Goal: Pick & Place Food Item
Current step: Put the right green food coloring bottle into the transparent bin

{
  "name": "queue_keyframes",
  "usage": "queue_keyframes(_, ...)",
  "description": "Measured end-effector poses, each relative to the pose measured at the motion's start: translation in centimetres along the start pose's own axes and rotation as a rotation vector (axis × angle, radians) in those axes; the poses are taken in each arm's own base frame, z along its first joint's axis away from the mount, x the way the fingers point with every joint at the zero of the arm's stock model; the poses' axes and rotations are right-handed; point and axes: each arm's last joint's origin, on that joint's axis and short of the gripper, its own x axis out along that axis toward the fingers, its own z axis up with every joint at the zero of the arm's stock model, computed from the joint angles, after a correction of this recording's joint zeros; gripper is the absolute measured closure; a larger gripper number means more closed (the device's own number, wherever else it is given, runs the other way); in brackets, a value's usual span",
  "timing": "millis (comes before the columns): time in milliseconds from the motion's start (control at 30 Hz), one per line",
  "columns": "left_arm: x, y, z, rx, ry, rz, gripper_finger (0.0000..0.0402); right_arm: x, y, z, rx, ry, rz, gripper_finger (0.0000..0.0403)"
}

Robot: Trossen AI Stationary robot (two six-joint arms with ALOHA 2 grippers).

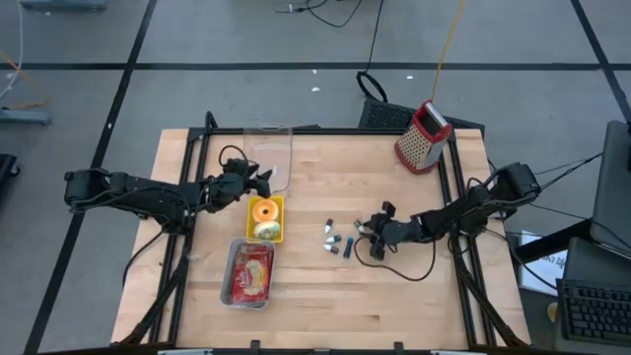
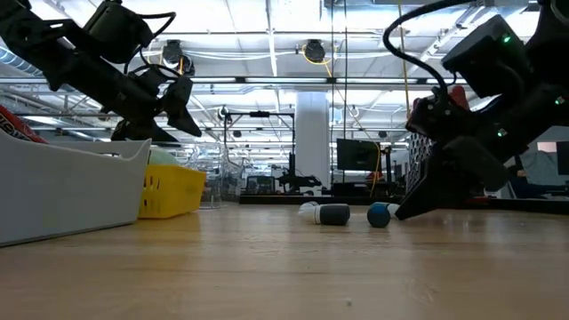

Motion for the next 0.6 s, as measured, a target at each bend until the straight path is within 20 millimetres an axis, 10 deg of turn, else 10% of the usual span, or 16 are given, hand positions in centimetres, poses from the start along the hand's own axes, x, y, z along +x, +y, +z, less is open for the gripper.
queue_keyframes(600,0.00,-0.09,-0.05,-0.004,0.021,-0.030,0.0135,0.33,-0.88,0.33,-0.016,0.000,-0.027,0.0358)
